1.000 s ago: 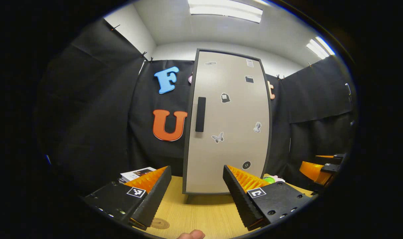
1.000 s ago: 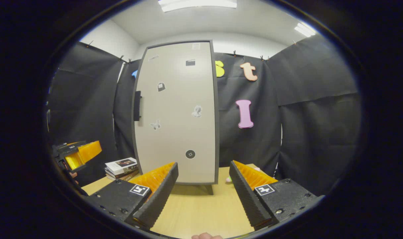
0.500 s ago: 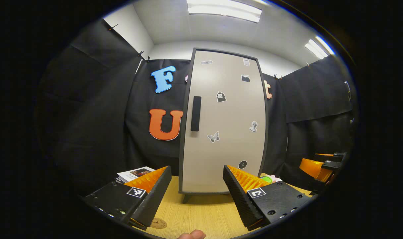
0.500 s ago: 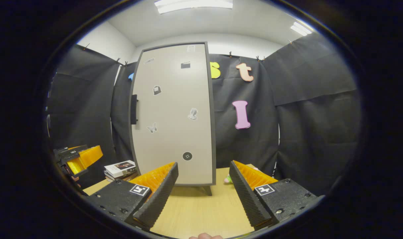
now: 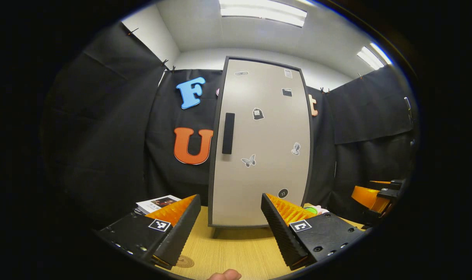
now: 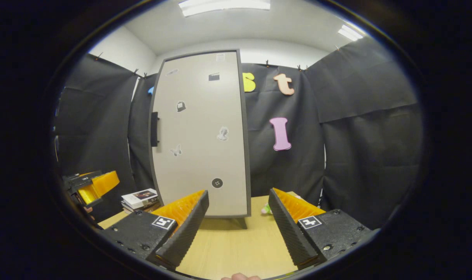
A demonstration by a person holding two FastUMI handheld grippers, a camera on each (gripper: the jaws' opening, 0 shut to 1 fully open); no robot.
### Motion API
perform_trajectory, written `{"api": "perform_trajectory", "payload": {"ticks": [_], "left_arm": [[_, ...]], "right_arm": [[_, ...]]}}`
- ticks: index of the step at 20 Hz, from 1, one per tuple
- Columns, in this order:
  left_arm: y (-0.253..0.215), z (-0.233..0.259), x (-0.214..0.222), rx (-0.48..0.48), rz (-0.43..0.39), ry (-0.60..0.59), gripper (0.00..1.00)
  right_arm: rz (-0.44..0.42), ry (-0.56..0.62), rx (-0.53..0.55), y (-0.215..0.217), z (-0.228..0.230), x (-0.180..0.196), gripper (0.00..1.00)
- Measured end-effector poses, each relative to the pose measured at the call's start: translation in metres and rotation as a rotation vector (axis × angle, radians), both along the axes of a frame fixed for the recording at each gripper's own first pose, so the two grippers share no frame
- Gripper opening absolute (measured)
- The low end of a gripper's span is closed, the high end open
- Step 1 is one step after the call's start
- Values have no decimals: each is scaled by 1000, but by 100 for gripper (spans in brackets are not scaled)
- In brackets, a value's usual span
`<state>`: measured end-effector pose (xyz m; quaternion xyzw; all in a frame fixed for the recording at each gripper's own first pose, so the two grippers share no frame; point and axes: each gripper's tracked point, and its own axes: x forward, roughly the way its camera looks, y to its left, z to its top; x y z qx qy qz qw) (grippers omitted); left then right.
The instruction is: Open the cabinet door with the right hand, grasp the bottle in the cabinet with the left hand and place it on the coaster, then close the cabinet door with the right hand.
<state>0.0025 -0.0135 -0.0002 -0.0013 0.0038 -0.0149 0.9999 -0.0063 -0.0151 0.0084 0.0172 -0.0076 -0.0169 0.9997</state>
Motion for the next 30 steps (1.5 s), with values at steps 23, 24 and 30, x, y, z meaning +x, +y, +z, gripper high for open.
{"api": "perform_trajectory", "payload": {"ticks": [23,24,30], "left_arm": [[-6,6,-3,11,-9,-20,95],[-7,6,-4,11,-10,-18,95],[-10,7,-8,23,-17,-28,95]], "right_arm": [[8,-23,2,-4,9,-3,99],[9,-22,0,-5,9,-4,100],[43,-44,-2,6,26,3,100]]}}
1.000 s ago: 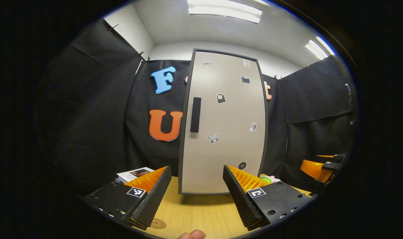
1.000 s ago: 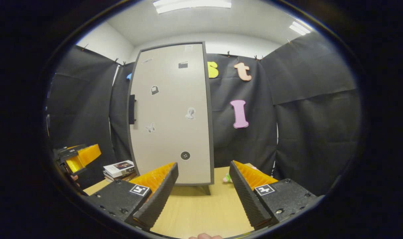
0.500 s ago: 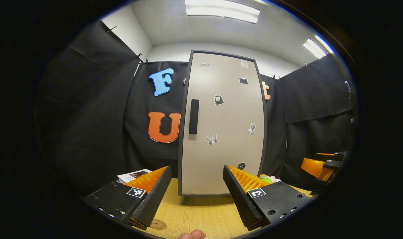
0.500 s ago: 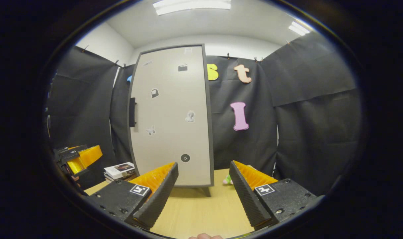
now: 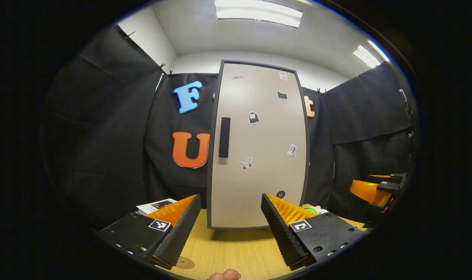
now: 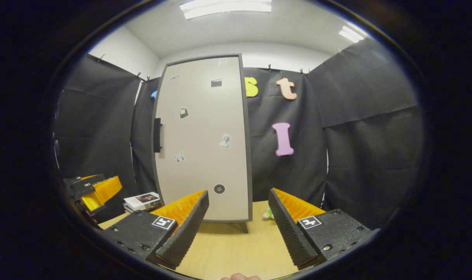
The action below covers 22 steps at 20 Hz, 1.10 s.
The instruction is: Open the cabinet door with the right hand, grasp the bottle in the cabinet with the left hand and place it on the coaster, then close the cabinet door with the right hand.
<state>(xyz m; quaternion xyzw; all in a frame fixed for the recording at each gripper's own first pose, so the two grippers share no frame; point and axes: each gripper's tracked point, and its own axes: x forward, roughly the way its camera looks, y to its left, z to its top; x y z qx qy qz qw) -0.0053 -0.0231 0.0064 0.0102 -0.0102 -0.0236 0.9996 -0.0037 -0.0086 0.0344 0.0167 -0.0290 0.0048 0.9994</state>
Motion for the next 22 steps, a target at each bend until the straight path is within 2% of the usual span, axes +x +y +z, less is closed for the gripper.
{"api": "perform_trajectory", "payload": {"ticks": [4,12,17,22], "left_arm": [[5,-5,-2,8,7,10,95],[14,-4,-8,8,19,13,95],[22,-12,-20,22,25,33,95],[40,-22,-33,26,56,61,95]], "right_arm": [[22,-49,-8,9,21,7,100],[89,-68,-23,39,40,27,100],[268,-31,5,111,69,78,100],[366,14,28,192,101,141,100]]}}
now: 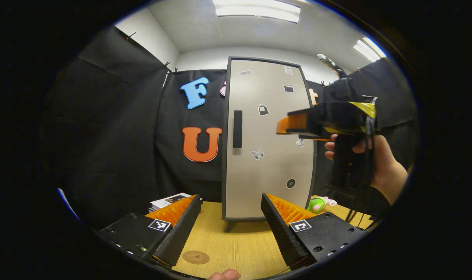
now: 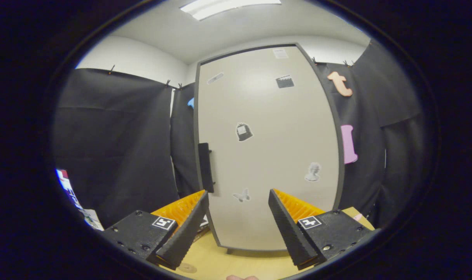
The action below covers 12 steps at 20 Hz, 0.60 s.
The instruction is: Open the cabinet door with the right hand, grasp the bottle in the cabinet with the left hand and place it on the coaster, then close the cabinet door with the right hand.
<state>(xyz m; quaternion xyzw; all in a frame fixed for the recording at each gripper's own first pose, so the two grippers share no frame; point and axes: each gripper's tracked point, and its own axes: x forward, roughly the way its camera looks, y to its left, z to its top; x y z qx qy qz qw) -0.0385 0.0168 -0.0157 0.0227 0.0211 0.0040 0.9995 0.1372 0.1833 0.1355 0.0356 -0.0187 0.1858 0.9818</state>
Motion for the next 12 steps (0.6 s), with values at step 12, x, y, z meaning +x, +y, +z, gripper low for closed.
{"api": "perform_trajectory", "payload": {"ticks": [12], "left_arm": [[30,-10,1,10,18,19,95]], "right_arm": [[-39,59,-106,102,-6,103,98]]}}
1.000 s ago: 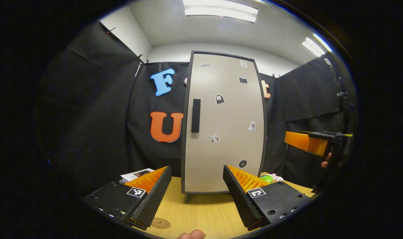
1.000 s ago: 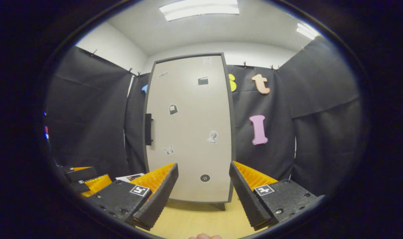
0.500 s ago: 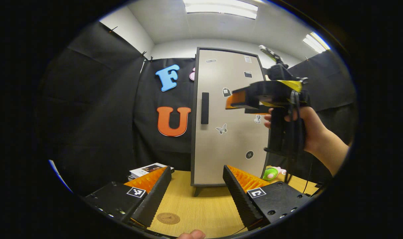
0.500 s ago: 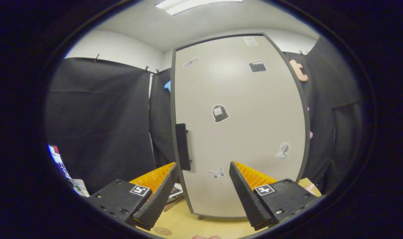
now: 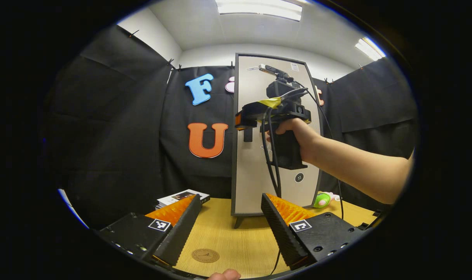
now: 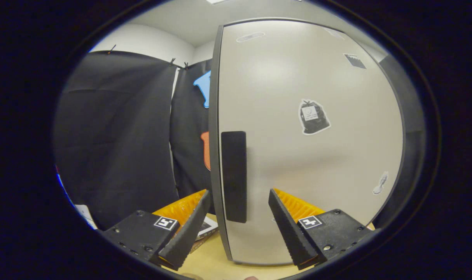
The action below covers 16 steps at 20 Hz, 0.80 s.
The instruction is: Open the cabinet door with the right hand, grasp the bottle in the cabinet with the left hand and place it on the coaster, then close the cabinet door with the right hand.
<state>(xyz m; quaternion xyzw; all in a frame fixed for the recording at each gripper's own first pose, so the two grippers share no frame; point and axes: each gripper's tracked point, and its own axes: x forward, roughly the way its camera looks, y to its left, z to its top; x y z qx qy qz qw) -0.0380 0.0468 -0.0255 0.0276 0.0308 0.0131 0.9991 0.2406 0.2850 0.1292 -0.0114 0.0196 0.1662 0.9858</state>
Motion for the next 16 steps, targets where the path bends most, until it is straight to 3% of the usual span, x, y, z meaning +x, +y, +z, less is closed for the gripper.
{"api": "perform_trajectory", "payload": {"ticks": [4,7,9,11,16], "left_arm": [[9,-2,2,-10,10,8,95],[15,-3,3,-11,18,7,95],[19,-2,4,-8,21,6,95],[21,-1,4,-7,25,0,95],[27,-2,3,-10,26,3,95]], "right_arm": [[-45,-11,-42,7,-2,14,95],[-69,-22,-50,12,0,19,88],[-108,-21,-68,8,-3,22,68],[-142,-27,-65,3,-2,23,39],[-125,-13,-46,4,-3,23,25]]}}
